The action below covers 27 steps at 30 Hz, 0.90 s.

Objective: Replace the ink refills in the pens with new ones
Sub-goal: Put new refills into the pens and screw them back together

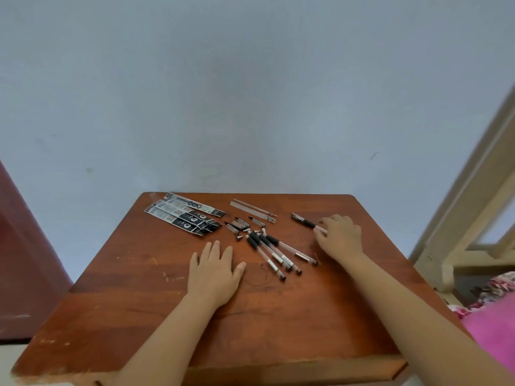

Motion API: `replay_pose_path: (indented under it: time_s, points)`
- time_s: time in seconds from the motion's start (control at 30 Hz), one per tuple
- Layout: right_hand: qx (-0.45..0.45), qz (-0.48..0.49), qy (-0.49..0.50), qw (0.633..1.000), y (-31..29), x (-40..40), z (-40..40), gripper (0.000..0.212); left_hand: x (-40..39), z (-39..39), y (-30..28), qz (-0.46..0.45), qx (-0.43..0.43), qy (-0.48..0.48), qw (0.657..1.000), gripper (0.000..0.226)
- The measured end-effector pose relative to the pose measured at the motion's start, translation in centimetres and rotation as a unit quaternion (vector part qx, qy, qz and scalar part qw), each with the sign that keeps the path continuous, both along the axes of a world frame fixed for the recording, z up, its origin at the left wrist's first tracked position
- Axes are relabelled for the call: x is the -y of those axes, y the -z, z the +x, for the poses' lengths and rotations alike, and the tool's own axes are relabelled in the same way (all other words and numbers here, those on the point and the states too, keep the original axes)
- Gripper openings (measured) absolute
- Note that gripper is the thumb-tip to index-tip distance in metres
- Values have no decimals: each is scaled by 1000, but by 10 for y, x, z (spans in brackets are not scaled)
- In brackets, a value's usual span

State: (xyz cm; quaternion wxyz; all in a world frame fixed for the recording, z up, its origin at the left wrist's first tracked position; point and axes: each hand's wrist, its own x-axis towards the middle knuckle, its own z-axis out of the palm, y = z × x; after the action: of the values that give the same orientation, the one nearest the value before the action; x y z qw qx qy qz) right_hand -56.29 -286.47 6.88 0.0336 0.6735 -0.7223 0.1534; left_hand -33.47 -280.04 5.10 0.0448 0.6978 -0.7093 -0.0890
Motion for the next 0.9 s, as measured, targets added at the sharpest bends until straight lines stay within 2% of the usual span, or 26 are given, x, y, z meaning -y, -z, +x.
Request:
replay_pose_path:
  time_s: [0.13,0.33,0.43,0.53,0.67,0.73,0.77,0.87,0.9]
  points:
    - [4,35,15,999,7,10,-14,31,1,-1,5,-12,-3,-9,1000,56]
    - [8,19,-1,1000,9,10,-19,27,-1,-4,9,-33,2,-16,999,54]
    - [92,-5,-27,995,5,-4,-14,24,-4,-3,7,-79,-24,-10,997,53]
    - [211,-32,-122,969,-3,-33,6,19,-11,-3,1,-178,-153,4,972,45]
    - [281,-34,-243,928,-6,-75,42,15,-24,-13,-11,-215,-387,-17,896,19]
    - [298,-31,-281,912,-4,-87,57,23,-31,-21,-19,-189,-489,-57,849,21]
    - [304,-31,-292,906,-2,-91,63,26,-34,-23,-22,-168,-554,-81,812,26]
    - [311,-32,-301,901,-1,-95,72,21,-40,-20,-35,-110,-746,-132,644,29]
    - [316,-33,-303,898,-2,-96,73,24,-41,-16,-39,-102,-781,-135,601,28]
